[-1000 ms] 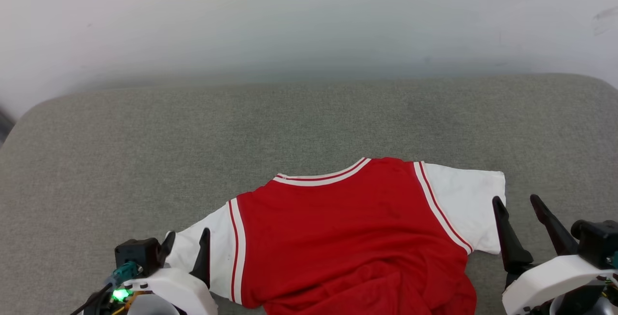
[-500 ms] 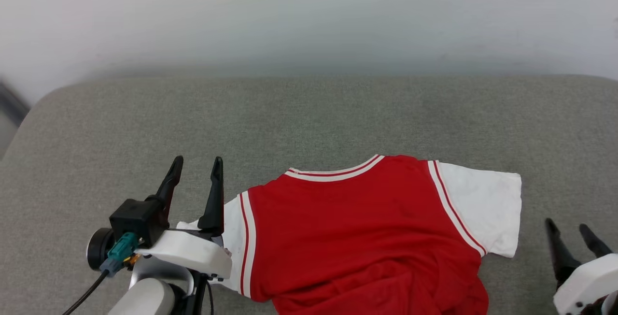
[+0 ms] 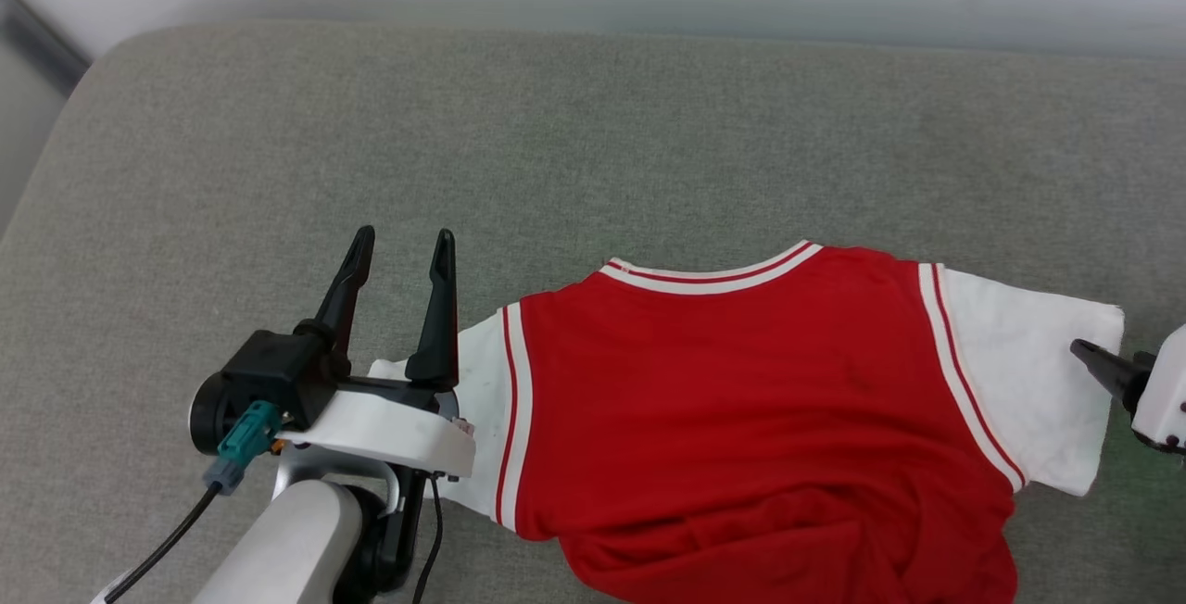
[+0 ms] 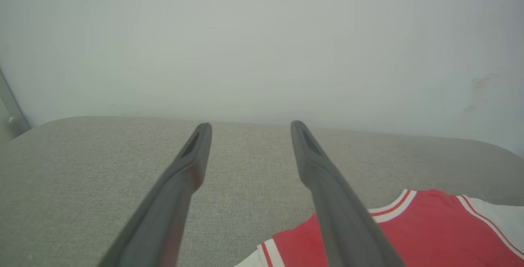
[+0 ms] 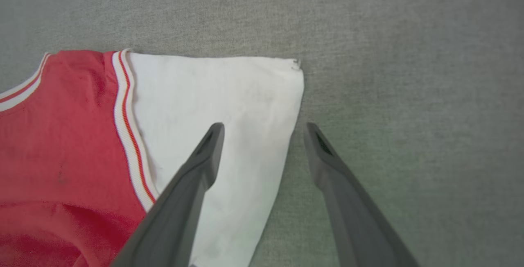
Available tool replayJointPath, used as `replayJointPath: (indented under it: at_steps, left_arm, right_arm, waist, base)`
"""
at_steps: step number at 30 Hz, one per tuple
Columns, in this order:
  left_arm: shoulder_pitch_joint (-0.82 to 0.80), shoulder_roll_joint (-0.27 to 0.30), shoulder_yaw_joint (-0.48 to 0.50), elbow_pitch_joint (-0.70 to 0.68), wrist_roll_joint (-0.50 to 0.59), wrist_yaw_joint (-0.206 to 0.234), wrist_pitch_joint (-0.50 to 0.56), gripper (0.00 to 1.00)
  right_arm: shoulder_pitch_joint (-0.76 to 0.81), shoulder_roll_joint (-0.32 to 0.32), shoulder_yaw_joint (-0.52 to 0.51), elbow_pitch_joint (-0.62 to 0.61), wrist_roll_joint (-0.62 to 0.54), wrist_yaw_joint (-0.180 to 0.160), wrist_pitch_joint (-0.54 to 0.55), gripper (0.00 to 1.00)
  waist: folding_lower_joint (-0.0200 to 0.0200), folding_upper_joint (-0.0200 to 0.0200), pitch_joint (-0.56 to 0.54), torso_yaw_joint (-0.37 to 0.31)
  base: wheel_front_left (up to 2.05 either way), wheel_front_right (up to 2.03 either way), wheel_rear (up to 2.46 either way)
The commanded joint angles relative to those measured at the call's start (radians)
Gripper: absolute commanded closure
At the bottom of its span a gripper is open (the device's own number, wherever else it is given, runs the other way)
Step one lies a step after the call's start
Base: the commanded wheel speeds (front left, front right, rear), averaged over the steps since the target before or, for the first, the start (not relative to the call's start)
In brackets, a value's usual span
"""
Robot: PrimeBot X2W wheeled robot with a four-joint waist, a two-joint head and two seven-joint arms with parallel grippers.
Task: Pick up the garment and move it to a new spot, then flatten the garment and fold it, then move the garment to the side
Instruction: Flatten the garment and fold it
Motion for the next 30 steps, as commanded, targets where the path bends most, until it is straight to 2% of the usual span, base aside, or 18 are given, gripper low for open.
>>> replayJointPath:
  at_steps: [1,6,9,10,11,12,16,19,25,30]
  left_arm:
    - [-0.017,-0.007,0.005,0.001,0.004,-0.004,-0.005,0.00]
    - [-0.039,-0.022,0.020,0.015,0.020,-0.030,-0.007,0.00]
    - [-0.035,-0.032,0.029,0.029,0.014,-0.045,-0.007,0.00]
    - [-0.032,-0.034,0.032,0.036,0.012,-0.052,-0.007,0.00]
    - [-0.028,-0.033,0.035,0.046,0.006,-0.058,-0.007,0.00]
    - [-0.026,-0.034,0.035,0.054,-0.002,-0.067,-0.007,0.00]
    - [-0.028,-0.009,0.047,0.094,-0.038,-0.099,0.023,0.00]
    - [-0.042,0.030,0.054,0.125,-0.081,-0.139,0.090,0.00]
    - [-0.072,0.138,0.045,0.221,-0.191,-0.250,0.325,0.00]
    - [-0.096,0.196,0.003,0.301,-0.264,-0.310,0.550,0.00]
  right_arm:
    - [-0.024,-0.008,0.002,0.015,-0.002,0.000,0.021,0.00]
    - [-0.088,-0.029,0.021,0.078,-0.027,0.000,0.104,0.00]
    - [-0.082,-0.016,0.037,0.121,-0.029,0.000,0.149,0.00]
    - [-0.077,-0.005,0.037,0.132,-0.025,0.000,0.164,0.52]
    - [-0.074,0.000,0.042,0.136,-0.028,0.000,0.169,0.85]
    - [-0.073,0.005,0.041,0.141,-0.027,0.000,0.173,1.00]
    - [-0.072,0.001,0.045,0.132,-0.034,0.000,0.147,1.00]
    - [-0.079,-0.004,0.057,0.108,-0.040,0.000,0.114,1.00]
    - [-0.082,0.002,0.092,0.086,-0.036,0.000,0.081,1.00]
    - [-0.068,0.018,0.114,0.078,-0.034,0.000,0.073,1.00]
  waist:
    - [0.0000,0.0000,0.034,0.026]
    - [0.0000,0.0000,0.084,0.052]
    - [0.0000,0.0000,0.093,0.060]
    - [0.0000,0.0000,0.094,0.061]
    - [0.0000,0.0000,0.093,0.061]
    - [0.0000,0.0000,0.092,0.061]
    - [0.0000,0.0000,0.071,0.051]
    - [0.0000,0.0000,0.040,0.034]
    - [0.0000,0.0000,-0.025,-0.008]
    - [0.0000,0.0000,-0.052,-0.035]
  base:
    - [0.00,0.00,0.00]
    - [0.00,0.00,0.00]
    - [0.00,0.00,0.00]
    - [0.00,0.00,0.00]
    - [0.00,0.00,0.00]
    - [0.00,0.00,0.00]
    - [0.00,0.00,0.00]
    - [0.00,0.00,0.00]
    - [0.00,0.00,0.00]
    - [0.00,0.00,0.00]
